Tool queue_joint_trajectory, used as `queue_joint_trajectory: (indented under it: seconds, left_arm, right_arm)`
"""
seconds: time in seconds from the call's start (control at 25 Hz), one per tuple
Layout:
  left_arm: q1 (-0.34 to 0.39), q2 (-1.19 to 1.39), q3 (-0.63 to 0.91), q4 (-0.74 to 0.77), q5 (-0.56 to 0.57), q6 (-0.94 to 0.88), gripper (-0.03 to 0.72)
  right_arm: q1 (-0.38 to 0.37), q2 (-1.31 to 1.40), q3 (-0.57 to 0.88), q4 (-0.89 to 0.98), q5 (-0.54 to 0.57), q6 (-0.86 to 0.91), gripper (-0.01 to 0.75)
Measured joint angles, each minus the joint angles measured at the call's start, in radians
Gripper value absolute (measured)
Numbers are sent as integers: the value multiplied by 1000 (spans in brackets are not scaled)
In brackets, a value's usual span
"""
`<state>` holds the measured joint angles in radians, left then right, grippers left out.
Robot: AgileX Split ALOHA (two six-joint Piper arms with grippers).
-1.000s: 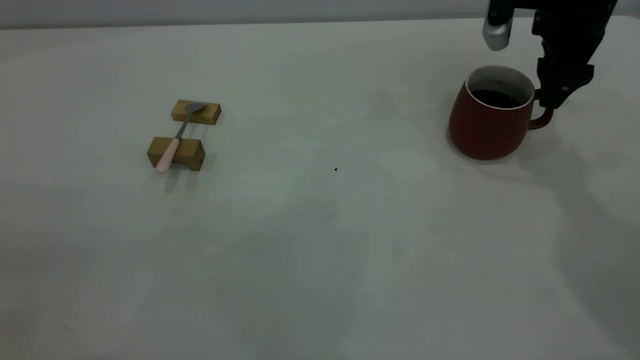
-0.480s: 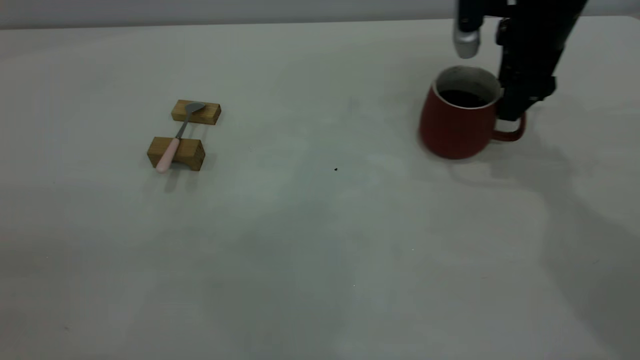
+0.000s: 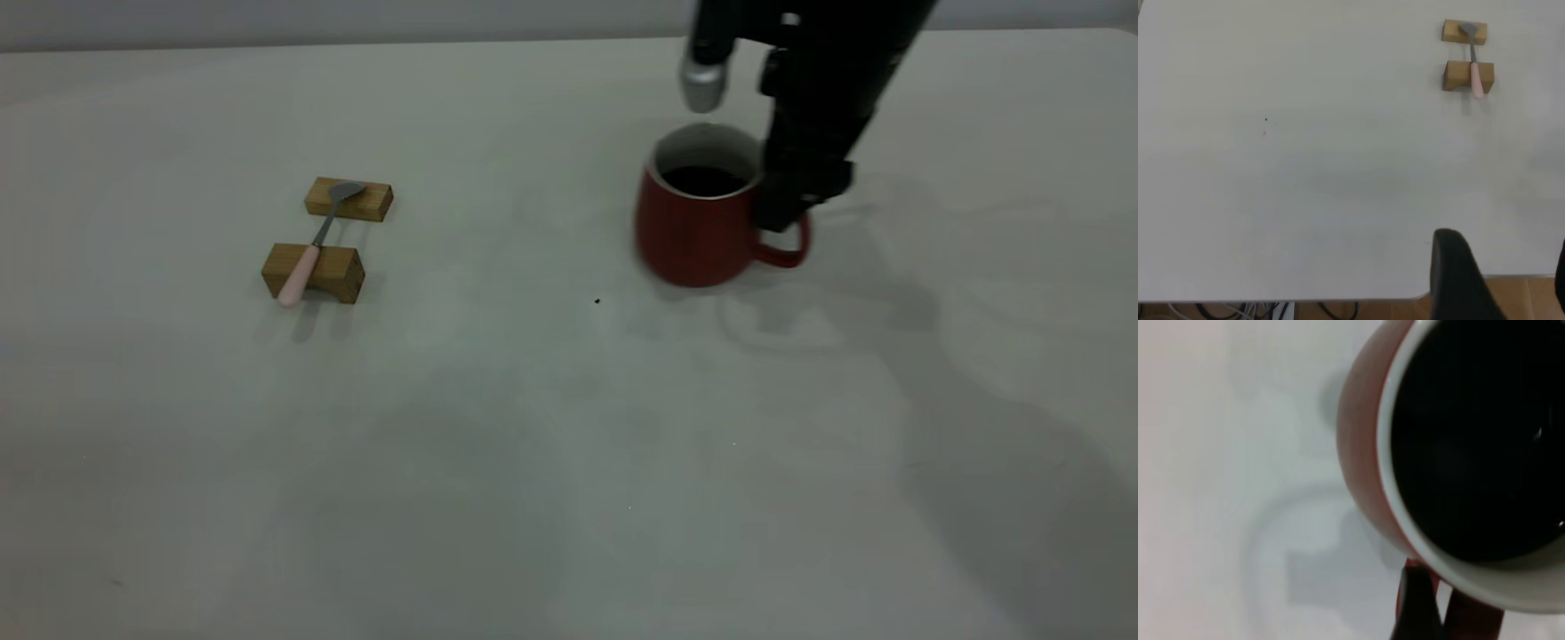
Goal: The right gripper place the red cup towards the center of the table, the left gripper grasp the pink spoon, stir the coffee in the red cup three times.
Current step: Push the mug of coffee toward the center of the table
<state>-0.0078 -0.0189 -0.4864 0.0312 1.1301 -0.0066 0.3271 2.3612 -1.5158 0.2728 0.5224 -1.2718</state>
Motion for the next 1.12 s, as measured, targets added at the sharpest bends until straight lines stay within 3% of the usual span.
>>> queue_joint_trajectory:
  seconds: [0.44,0.72,0.92,1.12]
  left_arm:
    - [0,0,0,0,0,0,432]
    - [0,0,0,0,0,0,432]
    - [0,0,0,0,0,0,432]
    - [0,0,0,0,0,0,432]
  right_arm:
    - [76,0,0,183,-56,-1,585]
    - [82,-2,0,235,-36,27,585]
    - [82,-33,0,235,40,111,585]
    - [82,-137,0,219,184,283,585]
